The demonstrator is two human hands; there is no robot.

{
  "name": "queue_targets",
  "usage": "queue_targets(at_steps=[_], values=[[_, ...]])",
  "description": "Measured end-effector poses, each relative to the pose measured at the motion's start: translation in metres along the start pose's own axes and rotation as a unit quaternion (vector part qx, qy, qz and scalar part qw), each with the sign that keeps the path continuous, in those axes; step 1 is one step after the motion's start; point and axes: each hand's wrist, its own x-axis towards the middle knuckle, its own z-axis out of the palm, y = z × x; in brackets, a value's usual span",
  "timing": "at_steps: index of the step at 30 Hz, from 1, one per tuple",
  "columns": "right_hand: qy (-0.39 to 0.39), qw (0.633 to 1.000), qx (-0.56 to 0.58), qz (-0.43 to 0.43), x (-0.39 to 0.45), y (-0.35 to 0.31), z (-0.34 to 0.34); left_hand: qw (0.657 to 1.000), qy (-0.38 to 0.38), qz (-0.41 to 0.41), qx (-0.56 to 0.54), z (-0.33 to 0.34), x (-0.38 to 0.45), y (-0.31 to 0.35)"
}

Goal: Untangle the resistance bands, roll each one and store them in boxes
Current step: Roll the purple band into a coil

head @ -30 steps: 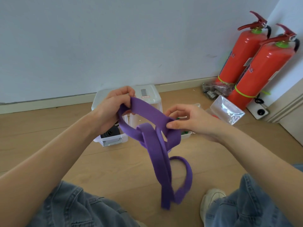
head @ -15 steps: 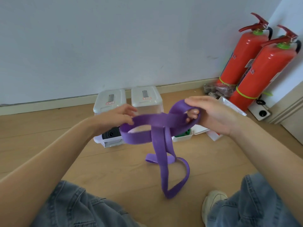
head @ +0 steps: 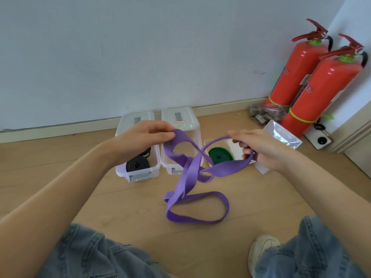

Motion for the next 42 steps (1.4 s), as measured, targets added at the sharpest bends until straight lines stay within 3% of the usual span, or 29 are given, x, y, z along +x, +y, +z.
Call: queue_targets(at_steps=[2,4,5,7,8,9,10,13,14,17,20,25,28,29,30,31,33,36,39,42], values=[[-0.027,0.998,-0.053,-0.025,-0.002,-0.001,0.002,0.996,0.053,-0.048,-0.059,-0.008,0.005,-0.008],[0.028,0.991,-0.084,-0.104,-0.006,-0.008,0.004,0.985,0.111,-0.135,0.011,-0.016,0.007,-0.017],[0.067,0.983,-0.085,-0.15,-0.009,-0.012,0.005,0.969,0.087,-0.189,0.132,-0.02,0.007,-0.024],[0.105,0.964,-0.082,-0.23,-0.015,-0.021,0.006,0.892,-0.079,-0.245,0.372,-0.019,0.007,-0.039],[0.1,0.957,-0.084,-0.261,-0.018,-0.026,0.007,0.85,-0.154,-0.244,0.441,-0.015,0.004,-0.045],[0.083,0.953,-0.083,-0.281,-0.022,-0.031,0.009,0.834,-0.181,-0.227,0.469,-0.011,0.003,-0.049],[0.058,0.952,-0.081,-0.291,-0.027,-0.035,0.013,0.846,-0.182,-0.195,0.463,-0.005,0.002,-0.046],[-0.02,0.958,-0.031,-0.286,-0.038,-0.037,0.028,0.956,-0.139,-0.109,0.233,0.019,0.011,-0.027],[-0.04,0.96,0.021,-0.278,-0.038,-0.037,0.032,0.968,-0.15,-0.08,0.182,0.033,0.013,-0.02],[-0.05,0.954,0.162,-0.248,-0.035,-0.038,0.038,0.968,-0.116,-0.016,0.222,0.068,0.018,-0.024],[-0.011,0.958,0.172,-0.229,-0.029,-0.038,0.03,0.978,-0.074,-0.008,0.196,0.069,0.023,-0.027],[-0.002,0.969,0.045,-0.245,-0.028,-0.034,0.018,0.994,-0.077,-0.022,-0.078,0.045,0.014,-0.019],[0.015,0.969,0.005,-0.248,-0.025,-0.039,0.008,0.94,-0.114,-0.045,-0.317,0.023,0.014,-0.007],[0.016,0.97,0.01,-0.244,-0.023,-0.04,0.004,0.941,-0.105,-0.057,-0.318,0.02,0.015,-0.007],[0.012,0.972,0.023,-0.232,-0.022,-0.04,0.002,0.965,-0.071,-0.077,-0.241,0.02,0.016,-0.012],[0.001,0.977,0.035,-0.212,-0.021,-0.038,0.002,0.989,-0.031,-0.106,-0.094,0.023,0.016,-0.021],[-0.048,0.99,0.027,-0.13,-0.022,-0.032,0.009,0.971,-0.036,-0.174,0.163,0.038,0.013,-0.044],[-0.133,0.991,-0.022,0.009,-0.024,-0.013,0.03,0.928,-0.169,-0.237,0.232,0.066,0.004,-0.072],[-0.151,0.986,-0.011,0.074,-0.02,0.01,0.047,0.925,-0.152,-0.193,0.289,0.067,0.005,-0.08],[-0.119,0.987,-0.026,0.101,-0.013,0.036,0.054,0.916,-0.174,-0.169,0.321,0.075,0.01,-0.088]])
